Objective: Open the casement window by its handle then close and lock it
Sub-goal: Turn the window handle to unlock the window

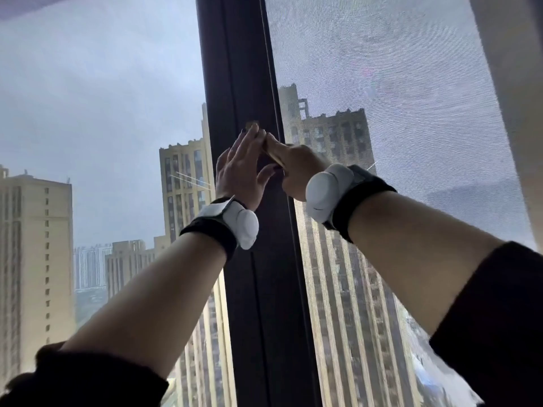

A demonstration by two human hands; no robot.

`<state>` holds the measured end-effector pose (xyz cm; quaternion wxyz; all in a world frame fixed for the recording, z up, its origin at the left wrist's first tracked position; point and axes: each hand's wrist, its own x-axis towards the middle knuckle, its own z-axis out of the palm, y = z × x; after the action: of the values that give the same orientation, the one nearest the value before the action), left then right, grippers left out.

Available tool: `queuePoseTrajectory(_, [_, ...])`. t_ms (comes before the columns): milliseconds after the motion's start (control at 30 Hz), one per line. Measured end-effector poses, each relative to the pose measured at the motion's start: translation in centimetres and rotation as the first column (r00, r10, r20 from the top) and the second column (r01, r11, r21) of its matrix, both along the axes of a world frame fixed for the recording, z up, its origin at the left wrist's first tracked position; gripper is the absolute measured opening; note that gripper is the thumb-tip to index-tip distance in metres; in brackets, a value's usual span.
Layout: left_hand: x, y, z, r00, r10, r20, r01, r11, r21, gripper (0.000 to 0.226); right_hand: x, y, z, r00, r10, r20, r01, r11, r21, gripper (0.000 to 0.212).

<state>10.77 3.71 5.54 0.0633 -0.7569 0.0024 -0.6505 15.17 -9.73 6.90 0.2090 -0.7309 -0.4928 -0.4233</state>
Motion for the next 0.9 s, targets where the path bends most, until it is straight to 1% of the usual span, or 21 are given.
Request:
queuePoseTrajectory(100, [0.8,-1.2,-0.2,0.999,-0.004,0.035,0.006,0.998,-0.065,0.065,-0.2,-0.6,0.3,0.999,-0.040,0.032,0.040,0.999,0.023,0.074])
queuePoseTrajectory(167, [1.1,-2.0,0.2,0.999,0.044,0.016,-0.041,0.991,-0.127,0.064,-0.3,-0.6,0.4,0.999,-0.040,0.011,0.039,0.995,0.087,0.067])
queuePoseTrajectory(200, [1.2,-2.1,0.5,0.997,0.075,0.009,-0.073,0.989,-0.132,0.063,-0.3,-0.5,0.5,0.999,-0.031,-0.014,0.032,0.992,0.123,0.063])
queuePoseTrajectory(267, [1.4,-1.9,0.9,0.994,0.101,0.033,-0.098,0.991,-0.092,0.061,-0.6,-0.2,0.5,0.998,-0.016,-0.060,0.025,0.987,0.156,0.062])
queuePoseTrajectory(367, [1.8,-1.2,1.1,0.993,0.005,0.115,0.003,0.997,-0.071,0.053,-0.9,0.5,0.3,0.997,-0.075,-0.037,0.081,0.977,0.197,0.055])
queuePoseTrajectory(500, [2.0,-1.7,1.3,0.955,-0.169,0.244,0.193,0.978,-0.078,0.026,-0.7,1.6,-0.2,0.974,-0.221,0.053,0.196,0.936,0.291,0.047])
queuePoseTrajectory(567, [1.9,-2.1,1.7,0.947,-0.186,0.262,0.219,0.970,-0.103,0.022,-0.3,2.0,-0.4,0.960,-0.264,0.092,0.224,0.923,0.312,0.048])
queuePoseTrajectory(667, [2.3,-2.3,2.3,0.958,-0.164,0.234,0.205,0.965,-0.164,0.025,0.4,1.9,-0.3,0.955,-0.278,0.102,0.229,0.912,0.342,0.051])
queuePoseTrajectory(767, [2.4,-2.2,2.7,0.965,-0.158,0.211,0.194,0.968,-0.162,0.027,0.7,1.9,-0.6,0.955,-0.276,0.106,0.229,0.917,0.326,0.055])
queuePoseTrajectory(900, [2.0,-2.2,3.0,0.973,-0.103,0.205,0.129,0.985,-0.118,0.029,1.1,2.7,-1.4,0.947,-0.300,0.119,0.250,0.915,0.317,0.072])
